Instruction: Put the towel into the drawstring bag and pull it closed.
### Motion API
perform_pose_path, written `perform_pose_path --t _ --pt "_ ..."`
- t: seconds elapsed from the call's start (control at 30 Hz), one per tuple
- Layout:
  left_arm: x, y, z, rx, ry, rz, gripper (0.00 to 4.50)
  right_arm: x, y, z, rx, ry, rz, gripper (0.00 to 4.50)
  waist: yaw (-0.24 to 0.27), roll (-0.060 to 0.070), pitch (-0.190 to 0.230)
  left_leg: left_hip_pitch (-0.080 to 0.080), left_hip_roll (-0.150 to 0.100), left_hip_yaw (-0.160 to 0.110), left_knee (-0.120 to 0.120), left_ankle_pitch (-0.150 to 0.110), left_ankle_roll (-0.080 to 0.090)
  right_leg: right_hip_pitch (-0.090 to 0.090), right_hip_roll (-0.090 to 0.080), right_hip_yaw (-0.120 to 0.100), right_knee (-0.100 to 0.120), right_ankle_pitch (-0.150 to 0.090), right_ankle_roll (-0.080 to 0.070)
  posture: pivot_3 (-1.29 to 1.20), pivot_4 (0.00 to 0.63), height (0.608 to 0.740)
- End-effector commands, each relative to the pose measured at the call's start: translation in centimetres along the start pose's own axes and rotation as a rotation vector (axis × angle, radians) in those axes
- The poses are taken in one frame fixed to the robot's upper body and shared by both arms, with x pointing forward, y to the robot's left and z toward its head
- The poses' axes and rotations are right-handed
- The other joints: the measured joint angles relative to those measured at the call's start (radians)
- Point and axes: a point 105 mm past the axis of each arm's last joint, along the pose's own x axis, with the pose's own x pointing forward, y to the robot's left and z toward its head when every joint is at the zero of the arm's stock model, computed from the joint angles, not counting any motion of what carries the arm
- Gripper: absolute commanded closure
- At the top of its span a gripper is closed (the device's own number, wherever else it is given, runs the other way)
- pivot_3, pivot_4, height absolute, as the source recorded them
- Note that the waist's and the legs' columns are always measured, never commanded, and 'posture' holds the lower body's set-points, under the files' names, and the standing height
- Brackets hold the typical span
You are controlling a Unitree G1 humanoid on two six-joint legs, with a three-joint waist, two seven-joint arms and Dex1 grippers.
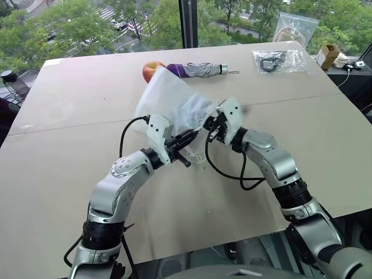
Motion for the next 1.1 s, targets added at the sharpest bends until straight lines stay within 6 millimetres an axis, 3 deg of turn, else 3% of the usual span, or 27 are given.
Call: perform_pose_path --t 0.03,0.2,0.37,0.5,0.6,0.7,0.8,0.93,1.0,1.07,1.1 --pt "-0.1 0.2 1.3 0.054 -0.042 0.003 4.5 -2.3 0.4 -2.5 -0.077 0.117 0.055 4.4 0.004 0.0 0.0 0.0 -0.001 0.0 0.0 0.0 0.0 0.0 -0.001 0.0 0.0 0.0 0.0 0.0 0.15 0.74" --pt "-0.3 1.5 1.4 0.08 -0.034 0.043 4.5 -5.9 -0.3 -2.6 -0.083 0.16 0.067 4.4 -0.007 0.0 0.0 0.001 -0.001 0.001 0.0 0.0 0.0 0.0 -0.001 0.001 0.0 -0.002 -0.003 0.0 0.15 0.74" --pt "-0.1 1.8 1.2 0.085 -0.028 0.04 4.5 -7.6 -4.2 -3.2 -0.204 0.216 -0.129 2.18 -0.005 0.0 0.0 0.003 0.001 0.001 0.001 0.0 0.0 0.0 0.002 0.0 0.004 -0.004 0.0 0.0 0.15 0.74" --pt "0.1 1.8 1.0 0.098 -0.026 0.042 4.5 -7.4 -3.6 -3.7 -0.221 0.233 -0.073 2.18 -0.006 0.0 0.0 0.003 0.001 0.001 0.002 0.0 0.0 0.0 0.002 0.001 0.006 -0.005 0.0 0.0 0.15 0.74" --pt "-0.1 1.7 1.0 0.091 -0.036 0.049 4.5 -6.3 -1.1 -4.0 -0.175 0.248 0.06 2.18 -0.005 0.0 0.0 0.003 0.001 0.001 0.002 0.0 0.0 0.0 0.002 0.001 0.007 -0.004 0.0 0.0 0.15 0.74" --pt "-0.2 1.5 0.9 0.088 -0.038 0.05 4.5 -4.5 0.3 -2.9 -0.158 0.203 0.113 3.05 -0.006 0.0 0.0 0.003 0.001 0.001 0.002 0.0 0.0 0.0 0.002 0.001 0.007 -0.003 0.0 0.0 0.15 0.74" --pt "0.1 0.9 0.8 0.08 -0.04 0.029 4.5 -2.1 1.2 -2.1 -0.149 0.176 0.142 4.47 -0.009 0.0 0.0 0.004 0.001 0.001 0.003 0.0 0.0 0.0 0.002 0.001 0.008 -0.003 0.0 0.0 0.15 0.74" --pt "0.4 0.3 0.7 0.084 -0.036 -0.001 4.5 1.5 -0.7 0.9 -0.188 0.043 0.007 4.47 -0.006 0.0 0.0 0.004 0.001 0.0 0.005 0.0 0.0 0.0 0.002 0.001 0.011 -0.004 -0.001 0.0 0.15 0.74" --pt "0.4 0.4 0.7 0.086 -0.036 0.002 4.5 2.3 -1.3 2.9 -0.099 -0.049 -0.046 4.47 -0.003 0.0 0.0 0.004 0.001 0.0 0.005 0.0 0.0 0.0 0.002 0.001 0.011 -0.003 -0.002 0.0 0.15 0.74" --pt "0.4 0.5 0.8 0.088 -0.037 0.006 4.5 2.2 -1.1 2.5 -0.079 -0.033 -0.034 4.47 -0.001 0.0 0.0 0.003 0.001 0.0 0.005 0.0 0.0 0.0 0.002 0.001 0.011 -0.001 -0.002 0.0 0.15 0.74" --pt "0.4 0.6 0.8 0.089 -0.04 0.011 4.5 1.7 -0.9 1.2 -0.111 0.026 -0.021 4.47 0.0 0.0 0.0 0.003 0.0 0.0 0.005 0.0 0.0 0.0 0.001 0.001 0.01 -0.001 -0.001 0.0 0.15 0.74"
